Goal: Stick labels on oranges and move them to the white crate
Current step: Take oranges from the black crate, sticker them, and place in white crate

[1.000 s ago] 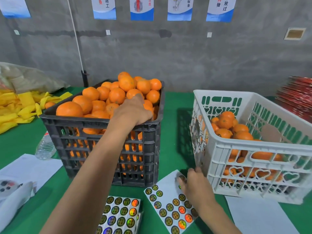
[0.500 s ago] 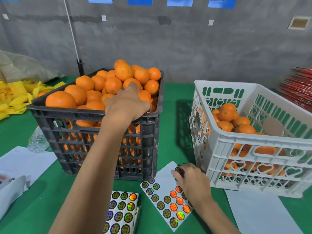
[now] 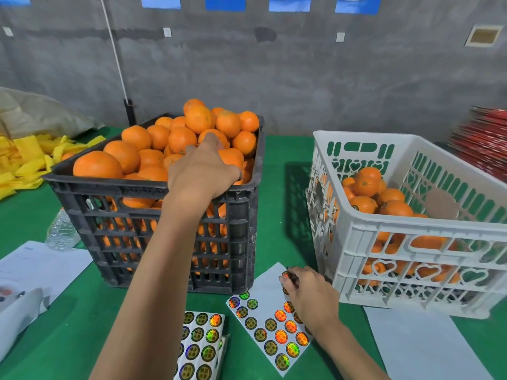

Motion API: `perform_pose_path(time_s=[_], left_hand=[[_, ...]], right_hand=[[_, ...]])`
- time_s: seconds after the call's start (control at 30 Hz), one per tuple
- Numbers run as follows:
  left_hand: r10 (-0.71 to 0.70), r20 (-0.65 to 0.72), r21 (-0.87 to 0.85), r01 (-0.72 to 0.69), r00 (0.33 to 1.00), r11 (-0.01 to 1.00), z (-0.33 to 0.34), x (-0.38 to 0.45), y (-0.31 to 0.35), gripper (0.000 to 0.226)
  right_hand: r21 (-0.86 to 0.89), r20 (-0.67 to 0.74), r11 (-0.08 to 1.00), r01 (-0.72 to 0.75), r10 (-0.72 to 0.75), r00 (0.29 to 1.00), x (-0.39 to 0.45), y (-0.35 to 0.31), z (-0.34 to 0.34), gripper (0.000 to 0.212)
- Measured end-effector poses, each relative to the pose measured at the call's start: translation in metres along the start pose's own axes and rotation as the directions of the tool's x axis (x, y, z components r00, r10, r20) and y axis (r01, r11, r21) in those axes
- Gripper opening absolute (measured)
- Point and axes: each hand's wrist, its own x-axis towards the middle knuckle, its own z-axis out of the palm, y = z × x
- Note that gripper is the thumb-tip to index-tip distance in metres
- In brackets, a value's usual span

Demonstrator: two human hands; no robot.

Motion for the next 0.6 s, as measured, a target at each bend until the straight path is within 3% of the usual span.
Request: perform_pose_path(time_s=[0.17,0.6], left_hand=[[-0.001,-0.012,-0.004,0.001,1.0,1.0,-0.0007,-0.0007,-0.0001,0.058],[0.019,-0.043,-0.002,-0.019,0.999,1.0,-0.0001,-0.0026,-0.001,0.058]], right_hand=[[0.092,0.025,0.993,-0.076,0.074,0.997,0.0055,0.0002,-0.0002,0.029],[0.074,-0.045,0.997,-0.02,0.023,0.999,0.0002,-0.0006,0.0044,0.021]])
